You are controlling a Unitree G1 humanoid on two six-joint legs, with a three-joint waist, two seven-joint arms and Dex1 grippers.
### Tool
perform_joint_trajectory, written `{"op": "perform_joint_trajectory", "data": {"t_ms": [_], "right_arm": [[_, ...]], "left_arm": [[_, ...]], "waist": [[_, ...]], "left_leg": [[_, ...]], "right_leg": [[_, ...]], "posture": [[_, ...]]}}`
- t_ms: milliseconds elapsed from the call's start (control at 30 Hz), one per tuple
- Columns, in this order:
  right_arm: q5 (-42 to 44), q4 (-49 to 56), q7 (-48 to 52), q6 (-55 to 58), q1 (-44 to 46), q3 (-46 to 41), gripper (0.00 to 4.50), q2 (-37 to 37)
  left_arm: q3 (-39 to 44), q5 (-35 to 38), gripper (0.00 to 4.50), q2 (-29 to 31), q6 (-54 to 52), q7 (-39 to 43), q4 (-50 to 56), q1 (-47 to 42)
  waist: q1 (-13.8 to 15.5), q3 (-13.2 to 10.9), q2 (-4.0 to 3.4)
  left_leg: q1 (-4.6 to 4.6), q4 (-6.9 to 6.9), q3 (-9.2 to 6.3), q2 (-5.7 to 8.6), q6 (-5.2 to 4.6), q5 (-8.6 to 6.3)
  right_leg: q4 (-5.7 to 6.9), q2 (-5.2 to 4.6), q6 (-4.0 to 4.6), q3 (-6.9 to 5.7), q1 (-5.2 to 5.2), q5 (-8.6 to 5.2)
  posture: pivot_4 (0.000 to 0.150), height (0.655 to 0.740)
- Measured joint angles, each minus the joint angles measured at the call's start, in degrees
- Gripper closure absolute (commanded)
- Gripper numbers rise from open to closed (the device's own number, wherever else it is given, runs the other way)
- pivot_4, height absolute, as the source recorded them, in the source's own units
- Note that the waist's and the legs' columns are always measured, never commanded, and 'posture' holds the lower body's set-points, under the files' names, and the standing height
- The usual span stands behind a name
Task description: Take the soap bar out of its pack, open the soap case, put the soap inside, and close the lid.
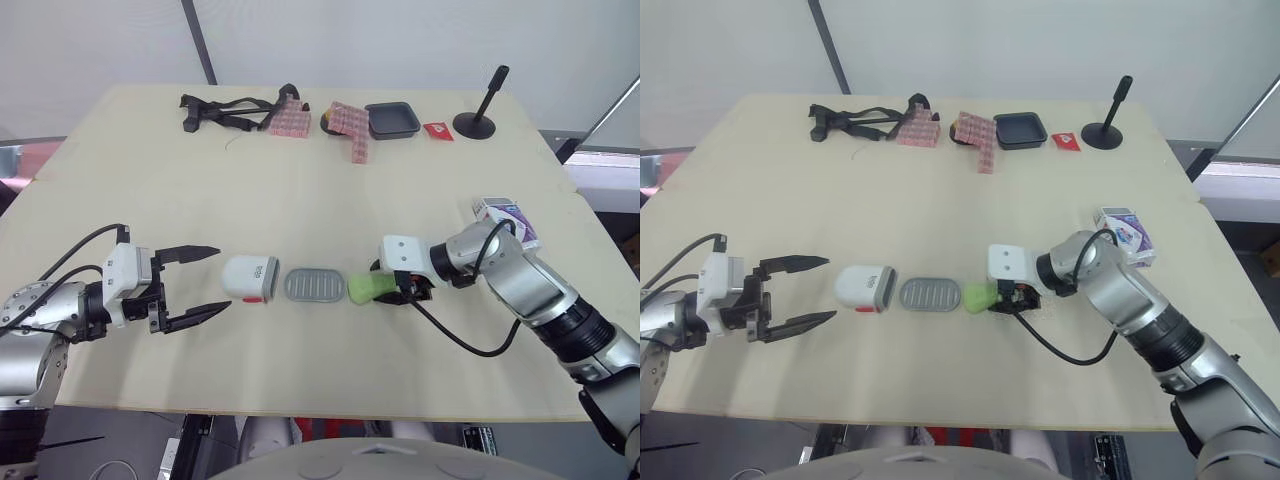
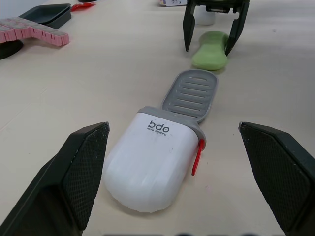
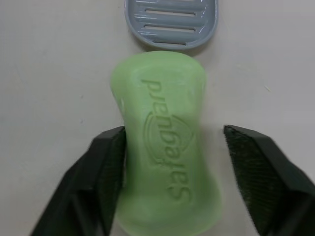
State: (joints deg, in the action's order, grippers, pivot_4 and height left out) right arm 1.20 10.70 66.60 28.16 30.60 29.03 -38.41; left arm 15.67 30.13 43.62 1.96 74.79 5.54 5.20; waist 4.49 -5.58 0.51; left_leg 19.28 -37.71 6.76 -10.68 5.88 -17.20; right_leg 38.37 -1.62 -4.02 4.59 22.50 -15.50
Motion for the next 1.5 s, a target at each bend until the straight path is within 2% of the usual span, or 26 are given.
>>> {"op": "perform_joint_trajectory", "data": {"t_ms": [33,67,400,533,633,800,967,1500], "right_arm": [[-0.1,0.4,0.0,0.0,0.1,0.0,2.73,0.0],[-0.1,0.4,0.0,0.0,0.1,0.0,2.78,0.0],[0.4,1.1,1.0,1.6,2.1,-0.2,2.78,0.4],[1.7,3.0,0.7,7.0,8.5,-0.8,2.78,4.2],[1.5,3.6,-2.5,12.0,12.0,0.6,2.78,10.4],[0.1,3.0,-5.7,16.3,12.5,6.6,2.78,15.1],[-0.4,2.7,-7.1,18.9,13.1,8.8,2.78,15.9],[-0.2,0.2,-10.1,21.0,12.8,11.5,2.78,18.6]], "left_arm": [[0.0,0.0,0.0,0.0,0.0,0.0,0.0,0.0],[0.0,0.0,0.0,0.0,0.0,0.0,0.0,0.0],[-0.1,-0.9,0.0,0.0,0.2,0.2,-0.9,-0.2],[-0.1,-1.1,0.0,0.0,0.8,0.6,-2.4,-0.6],[-0.1,-1.4,0.0,0.0,1.2,0.7,-2.6,-0.9],[-0.1,-1.6,0.0,0.0,1.3,0.5,-2.7,-1.2],[-0.5,-1.6,0.0,0.0,1.0,0.3,-2.6,-1.6],[-1.2,-1.6,0.0,0.3,-0.2,0.5,-2.3,-3.0]], "waist": [[0.0,0.0,0.02],[0.0,0.0,0.04],[-0.1,0.0,0.02],[-0.3,0.0,0.01],[-0.2,0.0,0.02],[0.2,0.0,0.03],[0.0,0.0,0.03],[-0.1,0.0,0.03]], "left_leg": [[0.0,0.0,0.0,0.0,0.0,0.0],[0.0,0.0,0.0,-0.01,0.0,0.0],[-0.03,0.0,0.01,-0.01,0.02,0.01],[-0.06,0.0,0.03,-0.05,0.08,0.05],[-0.07,0.0,0.03,-0.07,0.08,0.05],[-0.07,0.0,0.02,-0.02,0.09,0.06],[-0.1,0.01,0.03,-0.03,0.13,0.08],[-0.13,0.02,0.03,-0.03,0.15,0.09]], "right_leg": [[0.01,0.0,0.0,0.0,-0.03,0.0],[0.01,0.0,0.0,0.0,-0.04,0.0],[0.07,0.01,0.0,0.02,0.03,0.0],[0.17,0.09,0.0,0.03,0.1,0.0],[0.16,0.1,0.0,-0.01,0.11,0.0],[0.14,0.02,0.01,-0.1,0.11,0.0],[0.15,0.03,0.0,-0.1,0.11,0.0],[0.18,0.03,0.01,-0.15,0.11,0.0]], "posture": [[0.15,0.74],[0.15,0.74],[0.15,0.74],[0.15,0.74],[0.15,0.74],[0.15,0.74],[0.15,0.74],[0.15,0.74]]}}
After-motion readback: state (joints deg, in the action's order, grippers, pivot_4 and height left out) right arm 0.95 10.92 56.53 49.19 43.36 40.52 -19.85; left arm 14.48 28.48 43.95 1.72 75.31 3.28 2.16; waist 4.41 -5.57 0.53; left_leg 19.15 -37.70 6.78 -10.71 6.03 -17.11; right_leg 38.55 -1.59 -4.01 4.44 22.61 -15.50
